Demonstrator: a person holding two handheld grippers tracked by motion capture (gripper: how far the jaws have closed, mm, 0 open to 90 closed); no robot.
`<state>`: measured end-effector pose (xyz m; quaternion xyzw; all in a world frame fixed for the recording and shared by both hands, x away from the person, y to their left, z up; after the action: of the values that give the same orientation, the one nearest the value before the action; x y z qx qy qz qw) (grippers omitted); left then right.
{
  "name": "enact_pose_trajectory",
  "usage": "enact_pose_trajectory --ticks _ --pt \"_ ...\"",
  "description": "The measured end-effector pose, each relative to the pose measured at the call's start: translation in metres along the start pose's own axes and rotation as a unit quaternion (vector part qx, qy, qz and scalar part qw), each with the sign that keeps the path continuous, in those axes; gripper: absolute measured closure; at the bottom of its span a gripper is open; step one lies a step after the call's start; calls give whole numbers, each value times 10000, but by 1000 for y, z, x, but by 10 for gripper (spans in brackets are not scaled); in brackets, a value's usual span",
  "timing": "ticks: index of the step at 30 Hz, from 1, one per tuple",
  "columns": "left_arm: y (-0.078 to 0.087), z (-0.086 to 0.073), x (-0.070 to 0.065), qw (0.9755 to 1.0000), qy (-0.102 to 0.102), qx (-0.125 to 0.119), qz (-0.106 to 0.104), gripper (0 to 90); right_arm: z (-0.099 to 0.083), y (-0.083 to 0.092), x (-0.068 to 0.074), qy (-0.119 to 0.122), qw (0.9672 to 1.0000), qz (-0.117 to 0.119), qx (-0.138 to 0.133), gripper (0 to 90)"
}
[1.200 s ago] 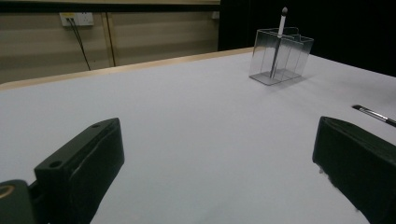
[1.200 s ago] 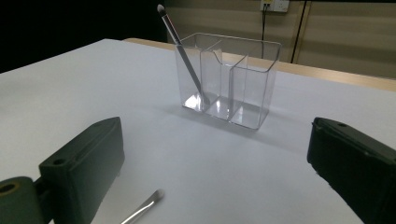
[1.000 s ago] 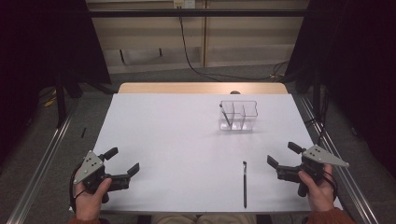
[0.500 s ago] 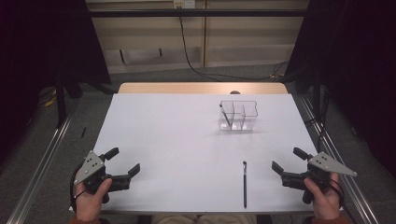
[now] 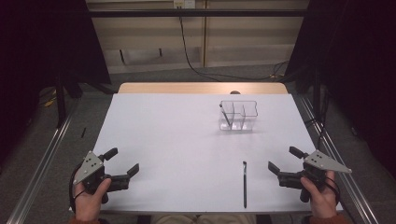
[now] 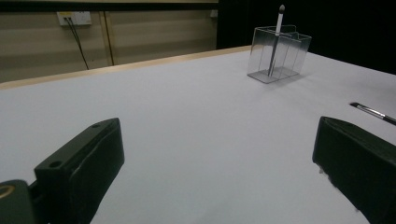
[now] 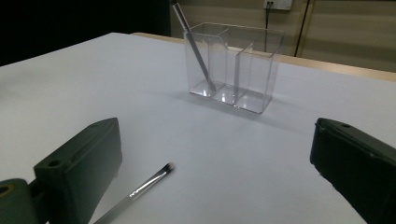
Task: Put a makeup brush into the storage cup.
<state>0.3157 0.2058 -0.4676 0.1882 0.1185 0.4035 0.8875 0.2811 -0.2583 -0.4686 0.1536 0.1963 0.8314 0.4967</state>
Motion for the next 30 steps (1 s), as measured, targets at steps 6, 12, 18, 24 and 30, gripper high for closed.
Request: enact_pose_trajectory --ticks 6,12,18,24,30 --pt "-1 1 -2 10000 -35 14 17 22 7 -1 7 58 9999 149 -43 14" --pt "0 0 1 10000 -11 4 70 22 17 -7 17 110 9995 276 -66 9" --pt "-1 0 1 10000 1 23 56 22 26 -16 36 292 9986 429 -53 19" --pt "-3 -1 2 10000 -18 49 69 22 36 -26 49 395 9970 655 124 35" --pt "-4 0 0 10000 -70 60 31 22 38 -36 56 382 9958 751 371 43"
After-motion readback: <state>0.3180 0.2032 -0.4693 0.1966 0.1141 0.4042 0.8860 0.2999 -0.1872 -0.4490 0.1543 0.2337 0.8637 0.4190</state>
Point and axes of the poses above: each handheld gripper's, and its own axes: y roughly backward along the jaws, z roughly out of its top, x roughly to its left, the point moved 10 cm from there along -y, roughly forward along the jaws, and after that the axes turned 10 degrees about x, right-handed, at the moved point
